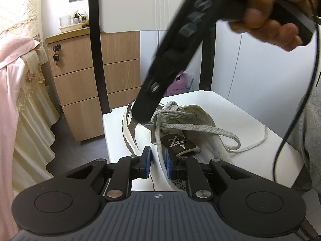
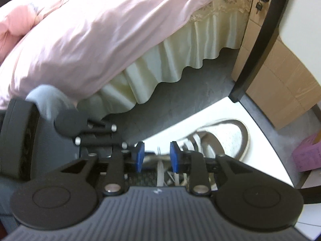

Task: Lace up shoes with both hands

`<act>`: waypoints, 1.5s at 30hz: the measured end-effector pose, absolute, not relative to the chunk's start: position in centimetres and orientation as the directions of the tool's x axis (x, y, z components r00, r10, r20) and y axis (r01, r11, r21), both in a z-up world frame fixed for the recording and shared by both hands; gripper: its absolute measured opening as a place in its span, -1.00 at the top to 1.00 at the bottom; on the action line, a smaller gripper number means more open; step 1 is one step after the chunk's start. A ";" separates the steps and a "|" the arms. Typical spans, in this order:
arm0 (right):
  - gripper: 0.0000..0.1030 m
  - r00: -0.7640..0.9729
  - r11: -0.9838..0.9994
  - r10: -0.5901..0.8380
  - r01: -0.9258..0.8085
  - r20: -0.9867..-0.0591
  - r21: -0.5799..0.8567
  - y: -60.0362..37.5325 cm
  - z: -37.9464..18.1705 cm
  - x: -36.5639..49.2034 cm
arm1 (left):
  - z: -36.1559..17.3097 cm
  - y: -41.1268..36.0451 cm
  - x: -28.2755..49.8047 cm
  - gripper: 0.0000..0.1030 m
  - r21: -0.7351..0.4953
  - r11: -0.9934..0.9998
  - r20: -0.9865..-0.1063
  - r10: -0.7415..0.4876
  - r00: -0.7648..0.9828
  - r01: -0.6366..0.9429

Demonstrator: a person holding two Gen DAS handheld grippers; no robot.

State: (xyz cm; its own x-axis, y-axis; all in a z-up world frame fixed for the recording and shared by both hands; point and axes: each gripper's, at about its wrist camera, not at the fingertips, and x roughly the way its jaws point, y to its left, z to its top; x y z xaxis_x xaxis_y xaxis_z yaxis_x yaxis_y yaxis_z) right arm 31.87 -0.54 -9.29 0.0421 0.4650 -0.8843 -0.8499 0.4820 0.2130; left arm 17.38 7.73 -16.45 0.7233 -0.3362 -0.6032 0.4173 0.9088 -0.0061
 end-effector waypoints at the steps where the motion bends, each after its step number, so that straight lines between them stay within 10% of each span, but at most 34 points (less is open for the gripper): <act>1: 0.45 0.030 0.483 0.451 -0.849 -0.892 0.216 0.0 -9.7 32.1 | -16.5 7.7 17.4 0.69 -0.006 0.909 -0.603 -0.336 0.724 0.417; 6: 0.92 -0.006 0.453 0.329 -0.877 -0.944 0.163 2.1 -12.0 32.0 | -16.5 7.8 17.4 0.68 -0.017 0.906 -0.602 -0.347 0.719 0.423; 16: 0.95 0.066 0.466 0.445 -0.869 -0.893 0.168 2.5 -10.2 32.6 | -16.6 7.8 17.5 0.68 -0.025 0.904 -0.599 -0.355 0.718 0.426; 19: 0.84 0.058 0.483 0.478 -0.850 -0.876 0.208 1.8 -10.1 33.1 | -16.6 7.8 17.6 0.68 -0.027 0.904 -0.599 -0.356 0.717 0.426; 22: 0.15 0.063 0.505 0.517 -0.828 -0.854 0.244 0.8 -9.4 33.7 | -16.6 7.8 17.6 0.68 -0.029 0.904 -0.599 -0.357 0.717 0.426; 26: 0.16 0.046 0.524 0.506 -0.810 -0.862 0.264 0.2 -9.8 33.8 | -16.6 7.7 17.6 0.68 -0.029 0.904 -0.600 -0.357 0.716 0.427; 29: 0.25 0.030 0.514 0.477 -0.820 -0.878 0.251 0.0 -10.8 33.1 | -16.6 7.7 17.7 0.68 -0.031 0.904 -0.599 -0.359 0.716 0.427; 33: 0.89 0.048 0.520 0.440 -0.828 -0.897 0.211 -0.3 -12.4 32.2 | -16.7 7.7 17.7 0.68 -0.033 0.902 -0.598 -0.363 0.715 0.431; 45: 0.94 0.190 0.536 0.583 -0.821 -0.790 0.199 -0.2 -5.8 32.0 | -16.7 6.9 17.8 0.68 -0.026 0.886 -0.594 -0.386 0.706 0.463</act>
State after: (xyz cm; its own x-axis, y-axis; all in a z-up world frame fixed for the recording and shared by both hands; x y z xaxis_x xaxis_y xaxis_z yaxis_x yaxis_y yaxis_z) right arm 32.05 -0.16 -5.77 0.1896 0.5833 -0.7898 -0.8208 0.5357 0.1985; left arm 17.84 6.94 -16.68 0.7056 -0.3860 -0.5942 0.4625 0.8862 -0.0265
